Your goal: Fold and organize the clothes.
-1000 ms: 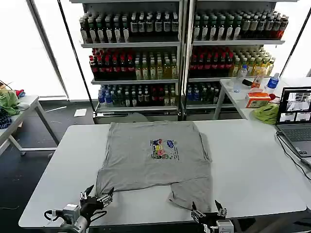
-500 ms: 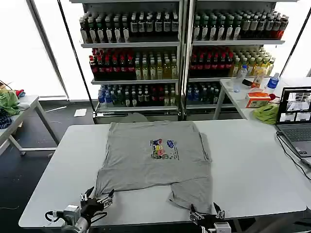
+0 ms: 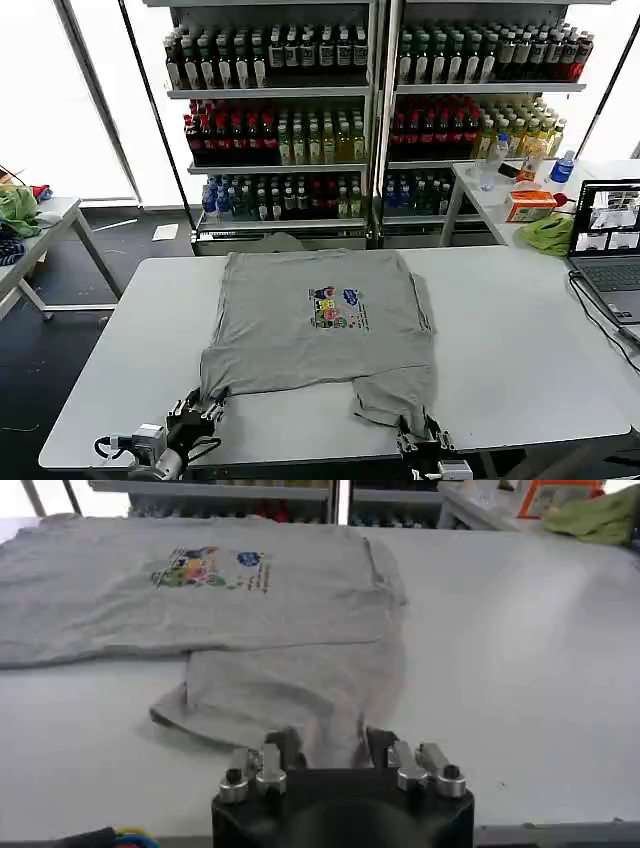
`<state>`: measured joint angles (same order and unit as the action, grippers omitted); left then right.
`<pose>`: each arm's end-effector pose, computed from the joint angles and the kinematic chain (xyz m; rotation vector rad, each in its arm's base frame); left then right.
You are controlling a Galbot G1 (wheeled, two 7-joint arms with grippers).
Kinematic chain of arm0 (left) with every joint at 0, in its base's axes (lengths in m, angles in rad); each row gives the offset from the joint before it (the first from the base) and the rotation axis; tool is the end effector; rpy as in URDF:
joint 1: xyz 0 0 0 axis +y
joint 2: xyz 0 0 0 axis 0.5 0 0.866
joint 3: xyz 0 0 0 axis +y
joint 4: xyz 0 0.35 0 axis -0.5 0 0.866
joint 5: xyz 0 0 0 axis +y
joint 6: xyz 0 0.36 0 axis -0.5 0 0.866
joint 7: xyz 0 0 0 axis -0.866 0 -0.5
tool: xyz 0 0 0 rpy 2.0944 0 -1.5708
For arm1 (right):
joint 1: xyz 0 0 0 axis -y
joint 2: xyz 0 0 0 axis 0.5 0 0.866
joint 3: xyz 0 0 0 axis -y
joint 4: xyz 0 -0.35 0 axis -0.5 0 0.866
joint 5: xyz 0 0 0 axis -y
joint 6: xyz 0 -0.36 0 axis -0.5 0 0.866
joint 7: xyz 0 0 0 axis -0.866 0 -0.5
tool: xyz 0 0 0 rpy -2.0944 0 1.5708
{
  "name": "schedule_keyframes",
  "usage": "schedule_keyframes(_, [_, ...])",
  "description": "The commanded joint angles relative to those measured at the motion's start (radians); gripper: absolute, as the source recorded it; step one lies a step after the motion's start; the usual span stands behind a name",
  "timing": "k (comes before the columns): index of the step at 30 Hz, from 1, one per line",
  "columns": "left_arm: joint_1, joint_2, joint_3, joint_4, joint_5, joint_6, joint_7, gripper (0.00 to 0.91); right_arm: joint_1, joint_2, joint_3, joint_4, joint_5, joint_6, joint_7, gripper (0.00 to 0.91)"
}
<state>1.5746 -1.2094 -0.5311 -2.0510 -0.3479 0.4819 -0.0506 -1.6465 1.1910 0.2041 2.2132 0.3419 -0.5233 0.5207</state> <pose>0.1898 0.0672 -0.3084 -0.1481 -2.5840 -0.0338 0.1367 0.0343 -0.2851 0.0118 -2.5344 0.0956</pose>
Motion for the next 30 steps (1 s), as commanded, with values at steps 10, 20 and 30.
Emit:
schedule_keyframes(10, [-0.002,-0.011,0.025,-0.020,0.006,0.001,0.000,0.000,0.008,0.007,0.014,0.008,0.000,0.009,-0.005,0.000])
schedule_keyframes(20, [-0.028,-0.039,0.030,-0.036,0.011,-0.029,0.002,0.010,0.050,0.048,0.049,0.038,-0.032,0.038,-0.036,0.000])
schedule_keyframes(30, [-0.110,-0.043,0.014,-0.056,-0.003,-0.050,0.001,0.000,0.163,0.095,0.138,0.005,-0.029,0.067,-0.092,0.000])
